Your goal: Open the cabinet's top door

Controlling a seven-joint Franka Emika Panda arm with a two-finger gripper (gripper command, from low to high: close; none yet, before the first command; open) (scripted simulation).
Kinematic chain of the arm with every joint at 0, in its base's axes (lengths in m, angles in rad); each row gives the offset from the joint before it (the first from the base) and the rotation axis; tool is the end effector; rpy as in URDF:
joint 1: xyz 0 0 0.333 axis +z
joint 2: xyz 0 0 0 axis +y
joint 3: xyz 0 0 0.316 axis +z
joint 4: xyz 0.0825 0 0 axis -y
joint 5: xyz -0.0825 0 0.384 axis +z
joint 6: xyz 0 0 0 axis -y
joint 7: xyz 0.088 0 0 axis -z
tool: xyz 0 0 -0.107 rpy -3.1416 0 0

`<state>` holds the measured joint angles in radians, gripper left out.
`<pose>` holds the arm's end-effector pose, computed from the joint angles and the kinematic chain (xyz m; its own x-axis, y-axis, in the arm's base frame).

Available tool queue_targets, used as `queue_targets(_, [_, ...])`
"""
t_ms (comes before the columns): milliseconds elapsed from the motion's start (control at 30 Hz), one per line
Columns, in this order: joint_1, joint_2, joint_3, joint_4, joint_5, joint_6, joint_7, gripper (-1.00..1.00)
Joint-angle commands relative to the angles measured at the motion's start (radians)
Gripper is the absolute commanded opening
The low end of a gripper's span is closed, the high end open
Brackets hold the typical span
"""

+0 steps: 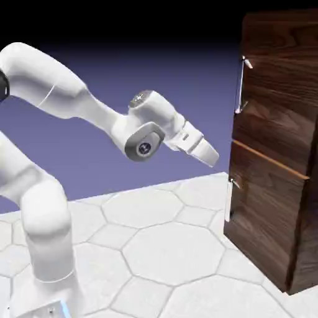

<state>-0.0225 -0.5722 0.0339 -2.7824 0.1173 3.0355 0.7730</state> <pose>0.3937 -0.0040 0.4721 0.4386 -0.7657 0.4705 -0.5171 -0.6432 -0.5647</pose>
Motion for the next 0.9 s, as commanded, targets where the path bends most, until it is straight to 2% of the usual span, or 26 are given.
queue_targets(0, [-0.013,-0.001,0.013,0.01,0.044,-0.001,0.012,0.0])
queue_targets(867, [-0.345,-0.022,0.34,0.276,1.174,-0.015,0.321,0.0])
